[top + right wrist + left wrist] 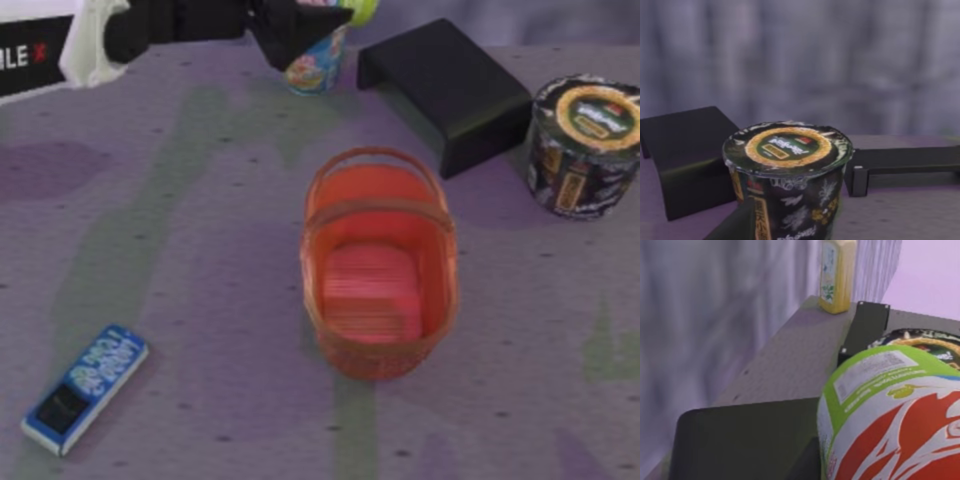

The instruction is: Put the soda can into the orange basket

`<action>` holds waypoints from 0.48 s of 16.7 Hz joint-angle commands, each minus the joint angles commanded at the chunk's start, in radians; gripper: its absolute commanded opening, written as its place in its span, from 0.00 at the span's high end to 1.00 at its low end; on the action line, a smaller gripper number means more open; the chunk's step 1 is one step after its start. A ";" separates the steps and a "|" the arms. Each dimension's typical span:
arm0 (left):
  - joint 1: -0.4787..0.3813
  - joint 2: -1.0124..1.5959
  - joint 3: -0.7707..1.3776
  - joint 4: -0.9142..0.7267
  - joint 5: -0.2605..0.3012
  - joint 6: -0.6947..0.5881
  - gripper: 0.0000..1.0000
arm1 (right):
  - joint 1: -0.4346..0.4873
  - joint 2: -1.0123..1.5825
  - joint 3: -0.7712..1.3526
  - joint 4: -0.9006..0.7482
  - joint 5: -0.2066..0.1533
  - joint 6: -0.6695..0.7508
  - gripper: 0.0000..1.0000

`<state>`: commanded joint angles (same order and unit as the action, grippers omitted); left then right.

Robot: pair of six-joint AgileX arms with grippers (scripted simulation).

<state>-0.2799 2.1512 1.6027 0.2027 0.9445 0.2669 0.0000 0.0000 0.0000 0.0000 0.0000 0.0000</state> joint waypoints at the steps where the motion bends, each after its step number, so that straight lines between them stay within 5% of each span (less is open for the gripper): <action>1: -0.009 -0.027 -0.052 0.091 0.052 -0.030 1.00 | 0.000 0.000 0.000 0.000 0.000 0.000 0.00; 5: -0.038 -0.103 -0.239 0.381 0.221 -0.144 1.00 | 0.000 0.000 0.000 0.000 0.000 0.000 0.00; 8: -0.052 -0.126 -0.334 0.503 0.295 -0.205 1.00 | 0.000 0.000 0.000 0.000 0.000 0.000 0.00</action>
<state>-0.3315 2.0248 1.2691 0.7060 1.2396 0.0618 0.0000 0.0000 0.0000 0.0000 0.0000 0.0000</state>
